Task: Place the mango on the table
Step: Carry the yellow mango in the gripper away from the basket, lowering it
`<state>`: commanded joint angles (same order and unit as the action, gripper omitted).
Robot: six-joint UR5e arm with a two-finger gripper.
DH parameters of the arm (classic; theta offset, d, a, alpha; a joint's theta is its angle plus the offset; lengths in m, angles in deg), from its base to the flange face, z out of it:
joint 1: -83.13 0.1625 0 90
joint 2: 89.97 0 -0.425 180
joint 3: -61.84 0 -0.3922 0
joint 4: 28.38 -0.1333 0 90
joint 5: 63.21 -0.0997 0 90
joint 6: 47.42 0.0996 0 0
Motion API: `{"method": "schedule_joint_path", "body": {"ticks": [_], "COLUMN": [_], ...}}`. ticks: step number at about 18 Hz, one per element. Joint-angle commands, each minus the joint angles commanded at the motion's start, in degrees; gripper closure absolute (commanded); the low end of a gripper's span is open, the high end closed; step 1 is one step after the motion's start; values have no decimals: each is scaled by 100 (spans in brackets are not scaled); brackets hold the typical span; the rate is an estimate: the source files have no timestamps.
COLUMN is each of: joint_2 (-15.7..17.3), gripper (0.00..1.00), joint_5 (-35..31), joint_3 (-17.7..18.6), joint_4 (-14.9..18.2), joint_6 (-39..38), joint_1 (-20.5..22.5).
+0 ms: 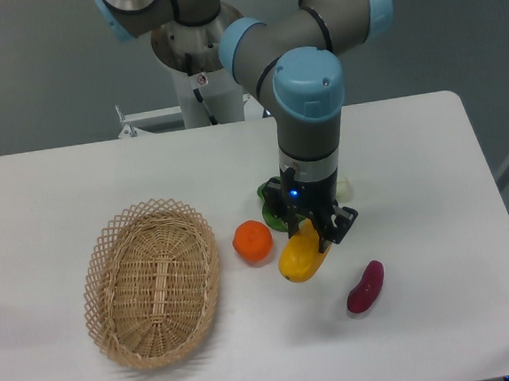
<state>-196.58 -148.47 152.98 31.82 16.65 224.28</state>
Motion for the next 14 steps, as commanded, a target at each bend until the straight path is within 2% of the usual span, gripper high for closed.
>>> {"method": "schedule_joint_path", "body": {"ticks": [3,12,14], "joint_2": [0,-105,-245], "gripper": [57,57,57], "joint_5": [0,149,132], "joint_3": [18,87,132], "joint_4": [-18,-62,-175], "joint_6": [61,1282,1546], "joint_1": [35,720,799]}}
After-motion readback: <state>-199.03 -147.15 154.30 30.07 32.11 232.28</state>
